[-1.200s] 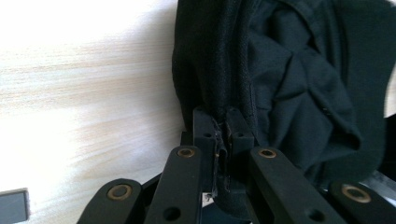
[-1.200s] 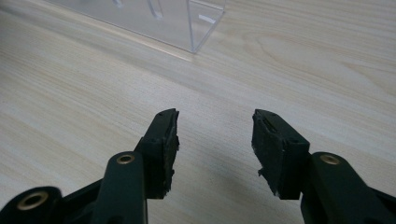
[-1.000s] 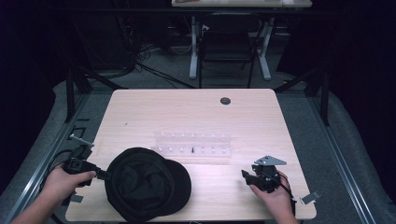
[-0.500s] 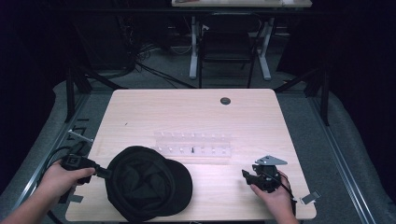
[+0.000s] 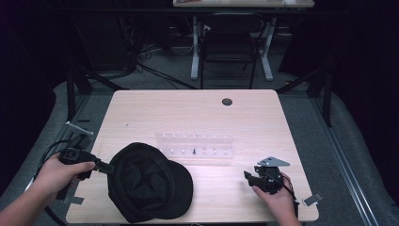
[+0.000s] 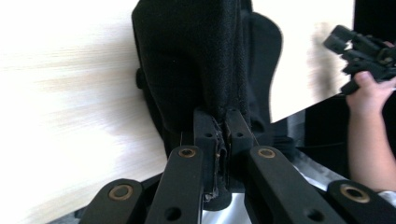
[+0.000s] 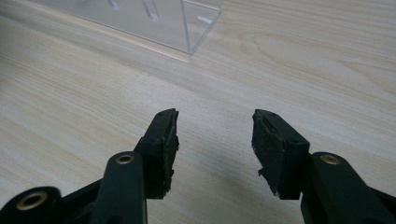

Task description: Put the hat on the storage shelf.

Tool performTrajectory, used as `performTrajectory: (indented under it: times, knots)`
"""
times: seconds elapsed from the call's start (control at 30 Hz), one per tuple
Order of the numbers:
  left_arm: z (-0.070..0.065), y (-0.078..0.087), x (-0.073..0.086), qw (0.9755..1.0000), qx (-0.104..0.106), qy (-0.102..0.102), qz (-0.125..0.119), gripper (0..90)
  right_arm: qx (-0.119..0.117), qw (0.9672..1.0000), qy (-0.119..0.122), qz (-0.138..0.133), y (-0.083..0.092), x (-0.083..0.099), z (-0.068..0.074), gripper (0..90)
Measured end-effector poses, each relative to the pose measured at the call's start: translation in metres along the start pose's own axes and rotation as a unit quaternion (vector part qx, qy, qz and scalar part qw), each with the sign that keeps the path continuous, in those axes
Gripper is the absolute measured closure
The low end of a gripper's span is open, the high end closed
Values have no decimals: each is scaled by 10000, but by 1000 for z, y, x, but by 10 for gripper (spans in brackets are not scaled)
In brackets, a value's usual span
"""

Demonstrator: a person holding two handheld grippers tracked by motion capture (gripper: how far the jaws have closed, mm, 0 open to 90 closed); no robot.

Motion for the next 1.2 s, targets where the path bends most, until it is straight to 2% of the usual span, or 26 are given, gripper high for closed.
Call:
performTrajectory:
  times: [0.2,0.3,0.33,0.37,0.53,0.6,0.67,0.7,0.73,0.77,0.8,0.83,0.87,0.9,0.97,1.03,1.13,1.2]
  knots:
    - [-13,9,0,9998,181,-17,-25,870,-16,10000,0,14,0,0,0,500]
    - [-21,13,0,9989,464,50,-11,870,-11,10000,-6,8,0,0,0,500]
    - [-26,15,1,9979,634,111,12,870,-13,10000,-15,6,0,0,0,500]
    - [-26,15,1,9979,634,111,12,870,-15,10000,-22,-4,0,0,0,500]
    - [-34,18,3,9947,1004,226,40,871,-24,10000,-28,6,-1,0,0,500]
    - [-35,18,3,9942,1048,221,50,870,-25,10000,-18,2,-1,0,0,500]
    - [-42,20,5,9917,1251,270,74,871,-30,10000,-14,1,-1,0,0,500]
    - [-42,20,5,9917,1251,270,74,871,-30,10000,-14,1,-1,0,0,500]
    - [-46,22,6,9902,1364,290,47,871,-30,10000,-28,9,-1,0,0,499]
    - [-46,22,6,9902,1364,290,47,871,-30,10000,-28,9,-1,0,0,499]
    - [-48,23,7,9885,1482,287,95,871,-29,10000,-31,10,-1,0,0,499]
    - [-50,24,7,9882,1505,263,84,871,-19,10000,-36,4,-1,0,0,499]
    - [-55,27,7,9870,1592,231,29,872,-14,10000,-13,14,-1,0,0,498]
    - [-55,27,7,9870,1592,231,29,872,-14,10000,-13,14,-1,0,0,498]
    - [-59,29,8,9855,1686,208,12,872,-15,10000,-6,4,-1,0,0,498]
    - [-61,32,7,9863,1641,174,-27,872,-15,10000,-6,6,-1,0,0,498]
    - [-66,38,7,9857,1678,123,-77,872,-21,10000,-19,16,-1,0,0,498]
    - [-70,44,6,9840,1779,87,-114,872,-20,10000,-15,19,-1,1,0,499]
Point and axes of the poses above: each handheld gripper's, and its own axes: y roughly backward along the jaws, x roughly out of its underside, z roughly to its left, the point moved 10 cm from there along -y, roughly forward along the jaws, and after that the axes turned 13 degrees about y, right-handed, at the moved point
